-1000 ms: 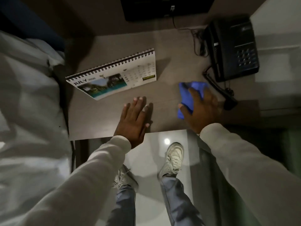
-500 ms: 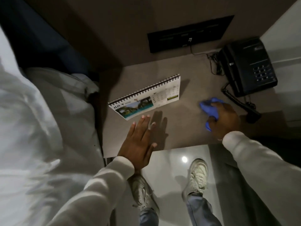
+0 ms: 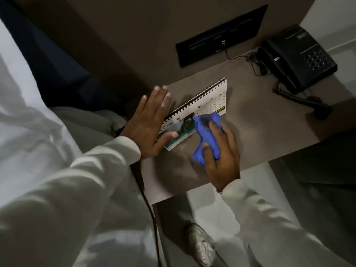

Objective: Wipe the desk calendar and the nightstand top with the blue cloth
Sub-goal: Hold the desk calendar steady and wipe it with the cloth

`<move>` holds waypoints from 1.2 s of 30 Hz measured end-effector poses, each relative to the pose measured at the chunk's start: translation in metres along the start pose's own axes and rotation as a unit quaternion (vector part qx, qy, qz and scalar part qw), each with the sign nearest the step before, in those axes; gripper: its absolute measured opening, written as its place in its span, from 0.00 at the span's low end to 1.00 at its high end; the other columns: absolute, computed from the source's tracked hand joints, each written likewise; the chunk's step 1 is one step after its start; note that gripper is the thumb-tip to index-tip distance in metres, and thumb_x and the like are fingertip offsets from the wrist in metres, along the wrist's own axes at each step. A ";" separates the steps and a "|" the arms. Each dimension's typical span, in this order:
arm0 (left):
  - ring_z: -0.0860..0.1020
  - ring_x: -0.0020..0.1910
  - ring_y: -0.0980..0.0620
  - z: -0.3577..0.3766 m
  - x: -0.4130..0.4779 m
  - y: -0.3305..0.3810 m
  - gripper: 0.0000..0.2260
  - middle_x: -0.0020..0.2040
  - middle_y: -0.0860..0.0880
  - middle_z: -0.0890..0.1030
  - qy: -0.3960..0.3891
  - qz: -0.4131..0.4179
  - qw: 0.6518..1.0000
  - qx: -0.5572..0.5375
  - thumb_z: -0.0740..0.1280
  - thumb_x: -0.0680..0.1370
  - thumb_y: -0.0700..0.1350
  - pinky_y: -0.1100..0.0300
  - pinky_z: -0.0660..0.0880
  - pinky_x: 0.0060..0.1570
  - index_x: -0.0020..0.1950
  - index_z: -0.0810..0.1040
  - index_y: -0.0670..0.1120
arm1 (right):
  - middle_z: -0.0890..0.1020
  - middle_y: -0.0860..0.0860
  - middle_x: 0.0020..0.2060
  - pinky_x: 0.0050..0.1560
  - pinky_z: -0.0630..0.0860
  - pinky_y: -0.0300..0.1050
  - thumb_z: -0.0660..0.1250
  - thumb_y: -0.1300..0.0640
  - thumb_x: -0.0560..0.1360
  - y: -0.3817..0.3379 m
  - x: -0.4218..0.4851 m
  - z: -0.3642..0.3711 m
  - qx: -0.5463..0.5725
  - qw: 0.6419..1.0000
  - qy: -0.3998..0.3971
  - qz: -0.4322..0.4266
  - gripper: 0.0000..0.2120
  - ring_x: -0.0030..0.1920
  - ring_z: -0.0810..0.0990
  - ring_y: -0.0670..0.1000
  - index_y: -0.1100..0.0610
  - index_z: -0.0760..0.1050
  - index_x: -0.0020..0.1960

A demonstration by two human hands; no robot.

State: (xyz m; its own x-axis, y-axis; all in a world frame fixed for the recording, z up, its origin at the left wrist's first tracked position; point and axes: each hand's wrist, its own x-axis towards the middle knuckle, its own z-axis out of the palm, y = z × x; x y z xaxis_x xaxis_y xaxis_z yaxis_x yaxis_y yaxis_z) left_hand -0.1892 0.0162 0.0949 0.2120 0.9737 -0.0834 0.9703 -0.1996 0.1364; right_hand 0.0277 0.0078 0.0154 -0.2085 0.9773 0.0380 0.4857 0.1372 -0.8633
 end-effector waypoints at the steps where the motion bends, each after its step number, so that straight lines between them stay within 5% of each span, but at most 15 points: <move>1: 0.44 0.78 0.42 0.004 0.005 -0.004 0.41 0.79 0.39 0.48 -0.014 0.019 1.000 0.015 0.48 0.75 0.66 0.40 0.49 0.75 0.76 0.48 0.38 | 0.60 0.54 0.77 0.68 0.50 0.19 0.56 0.50 0.80 -0.002 -0.002 0.012 0.013 1.000 0.015 -0.004 0.24 0.72 0.58 0.40 0.40 0.57 0.74; 3: 0.44 0.78 0.42 0.011 0.011 -0.011 0.42 0.79 0.39 0.47 -0.024 0.050 0.998 0.035 0.48 0.74 0.68 0.40 0.48 0.75 0.77 0.47 0.38 | 0.58 0.53 0.78 0.73 0.51 0.27 0.55 0.50 0.81 -0.001 -0.004 0.035 0.031 0.999 0.034 -0.016 0.24 0.77 0.57 0.44 0.38 0.56 0.75; 7: 0.42 0.78 0.43 0.016 0.015 -0.020 0.43 0.79 0.39 0.46 -0.015 0.101 0.994 0.030 0.50 0.74 0.68 0.42 0.46 0.76 0.77 0.45 0.38 | 0.56 0.53 0.78 0.74 0.47 0.27 0.55 0.53 0.82 0.004 -0.005 0.070 0.023 0.995 0.085 -0.048 0.23 0.78 0.46 0.37 0.41 0.57 0.76; 10: 0.42 0.78 0.43 0.017 0.016 -0.020 0.43 0.79 0.38 0.45 -0.015 0.123 0.992 0.003 0.50 0.74 0.68 0.43 0.45 0.76 0.76 0.45 0.37 | 0.54 0.57 0.79 0.79 0.52 0.40 0.56 0.55 0.82 0.002 -0.008 0.094 0.018 0.992 0.104 -0.068 0.23 0.80 0.50 0.53 0.46 0.58 0.76; 14: 0.40 0.78 0.44 0.022 0.016 -0.021 0.45 0.79 0.39 0.44 -0.008 0.116 0.993 -0.024 0.48 0.73 0.69 0.44 0.43 0.76 0.77 0.44 0.38 | 0.55 0.63 0.78 0.78 0.60 0.53 0.62 0.61 0.80 -0.014 -0.005 0.125 0.062 0.987 0.145 -0.046 0.26 0.80 0.53 0.59 0.50 0.58 0.75; 20: 0.41 0.78 0.44 0.023 0.018 -0.024 0.45 0.79 0.38 0.45 -0.014 0.133 0.991 -0.019 0.49 0.73 0.69 0.42 0.44 0.76 0.77 0.43 0.38 | 0.61 0.66 0.75 0.78 0.57 0.43 0.64 0.66 0.78 -0.007 0.016 0.122 0.110 0.965 0.235 -0.025 0.27 0.78 0.57 0.60 0.51 0.60 0.73; 25: 0.41 0.78 0.44 0.021 0.019 -0.023 0.44 0.79 0.39 0.44 -0.017 0.134 0.991 -0.019 0.50 0.73 0.68 0.42 0.44 0.76 0.76 0.43 0.39 | 0.63 0.66 0.75 0.69 0.72 0.61 0.64 0.63 0.78 -0.009 -0.001 0.127 0.105 0.978 0.182 -0.006 0.26 0.73 0.68 0.64 0.50 0.60 0.72; 31: 0.41 0.78 0.45 0.019 0.019 -0.025 0.44 0.79 0.41 0.44 -0.028 0.148 0.988 -0.013 0.50 0.74 0.69 0.43 0.46 0.76 0.77 0.42 0.40 | 0.63 0.61 0.76 0.77 0.59 0.41 0.62 0.58 0.80 -0.014 0.028 0.112 0.119 0.962 0.246 -0.002 0.25 0.78 0.57 0.48 0.46 0.60 0.74; 36: 0.41 0.78 0.44 0.007 0.019 -0.021 0.46 0.79 0.40 0.42 -0.068 0.148 0.986 0.025 0.47 0.72 0.71 0.39 0.49 0.75 0.77 0.41 0.39 | 0.63 0.59 0.76 0.72 0.70 0.56 0.59 0.56 0.81 0.002 0.029 0.094 0.125 0.971 0.203 0.033 0.23 0.76 0.64 0.55 0.43 0.58 0.73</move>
State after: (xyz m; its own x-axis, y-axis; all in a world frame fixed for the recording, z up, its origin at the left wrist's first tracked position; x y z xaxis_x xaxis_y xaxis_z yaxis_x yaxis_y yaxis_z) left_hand -0.2052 0.0382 0.0829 0.4966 0.8491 -0.1801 0.8677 -0.4808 0.1258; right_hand -0.0573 0.0216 -0.0324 0.1932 0.9726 0.1296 0.2547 0.0778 -0.9639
